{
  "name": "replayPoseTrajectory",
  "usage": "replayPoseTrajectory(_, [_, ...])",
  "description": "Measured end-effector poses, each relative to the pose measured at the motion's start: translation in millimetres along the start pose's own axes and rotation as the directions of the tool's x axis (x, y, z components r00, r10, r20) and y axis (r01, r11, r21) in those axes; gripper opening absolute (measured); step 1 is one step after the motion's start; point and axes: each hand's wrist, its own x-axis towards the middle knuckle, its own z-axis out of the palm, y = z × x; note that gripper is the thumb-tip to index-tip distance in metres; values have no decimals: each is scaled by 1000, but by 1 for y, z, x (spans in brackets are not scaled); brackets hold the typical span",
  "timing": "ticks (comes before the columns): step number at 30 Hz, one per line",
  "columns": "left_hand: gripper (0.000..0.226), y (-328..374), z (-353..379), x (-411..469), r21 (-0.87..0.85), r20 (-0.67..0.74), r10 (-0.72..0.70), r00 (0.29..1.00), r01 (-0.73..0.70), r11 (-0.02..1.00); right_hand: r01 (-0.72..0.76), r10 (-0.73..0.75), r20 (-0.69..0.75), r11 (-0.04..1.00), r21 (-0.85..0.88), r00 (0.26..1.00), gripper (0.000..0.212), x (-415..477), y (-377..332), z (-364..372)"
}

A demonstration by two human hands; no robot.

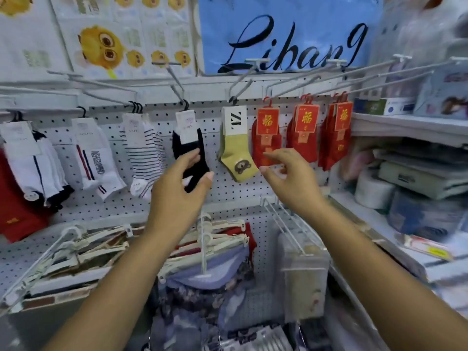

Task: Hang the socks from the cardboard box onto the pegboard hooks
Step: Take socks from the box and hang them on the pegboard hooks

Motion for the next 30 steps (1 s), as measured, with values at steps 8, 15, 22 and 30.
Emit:
replayPoseTrajectory(8, [39, -23, 38, -139, -75, 326, -15, 945, 42, 996, -152, 160, 39, 977, -150, 986, 33, -186, 13, -33])
replayPoseTrajectory(15, [36, -43, 94, -270, -122, 604, -43, 796, 145, 982, -485, 510, 8, 823, -296, 860, 34, -364, 29, -73])
replayPoseTrajectory(22, [35, -41, 130, -378, -132, 822, 32, 568, 136, 982, -744, 795, -25, 555, -373, 606, 34, -510, 27, -106])
replayPoseTrajectory(30, [41, -29, 202, -442, -77, 959, 52, 280, 81, 994, -890, 931, -68, 320, -326, 360, 31, -600, 49, -151])
